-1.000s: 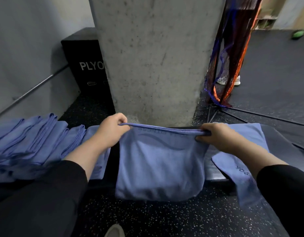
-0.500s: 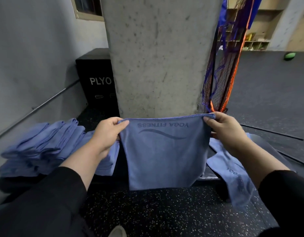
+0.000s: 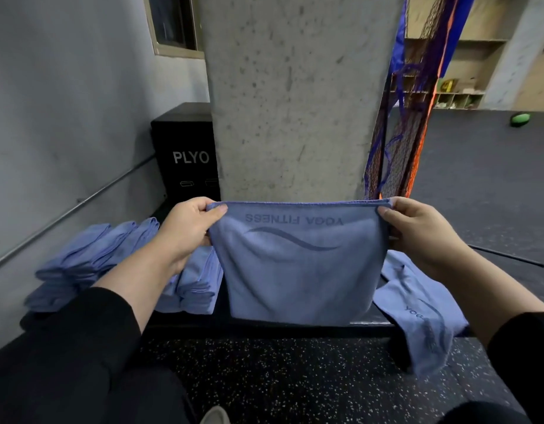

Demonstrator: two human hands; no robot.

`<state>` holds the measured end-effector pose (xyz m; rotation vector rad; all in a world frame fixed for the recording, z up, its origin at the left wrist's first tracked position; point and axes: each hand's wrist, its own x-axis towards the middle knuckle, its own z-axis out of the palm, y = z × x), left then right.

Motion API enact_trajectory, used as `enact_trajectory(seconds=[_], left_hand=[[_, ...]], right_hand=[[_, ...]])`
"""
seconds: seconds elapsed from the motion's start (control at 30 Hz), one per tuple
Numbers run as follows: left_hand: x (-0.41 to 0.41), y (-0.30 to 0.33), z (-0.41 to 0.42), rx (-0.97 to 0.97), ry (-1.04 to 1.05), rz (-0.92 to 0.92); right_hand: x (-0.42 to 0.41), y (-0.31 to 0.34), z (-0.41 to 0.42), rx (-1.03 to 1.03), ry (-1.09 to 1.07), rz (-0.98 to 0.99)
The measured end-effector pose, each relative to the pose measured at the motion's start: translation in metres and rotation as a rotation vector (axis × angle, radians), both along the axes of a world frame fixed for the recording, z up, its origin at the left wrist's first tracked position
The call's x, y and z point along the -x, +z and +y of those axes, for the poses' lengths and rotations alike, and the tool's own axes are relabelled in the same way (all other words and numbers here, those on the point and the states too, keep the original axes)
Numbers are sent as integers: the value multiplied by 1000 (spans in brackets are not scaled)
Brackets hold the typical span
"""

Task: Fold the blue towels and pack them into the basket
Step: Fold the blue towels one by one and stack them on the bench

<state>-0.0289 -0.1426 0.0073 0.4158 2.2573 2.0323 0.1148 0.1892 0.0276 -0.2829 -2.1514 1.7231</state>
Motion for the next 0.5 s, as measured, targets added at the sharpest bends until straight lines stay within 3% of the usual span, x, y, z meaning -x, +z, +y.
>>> enact_trajectory(seconds=[0.2, 0.37, 0.5], left_hand=[[20, -21, 10, 71, -82, -87], [86, -33, 48, 148, 80, -26], [135, -57, 86, 584, 233, 114]], right_hand=[[26, -15, 18, 30, -51, -25], [100, -30, 40, -60, -196, -123], [166, -65, 64, -400, -231, -261]])
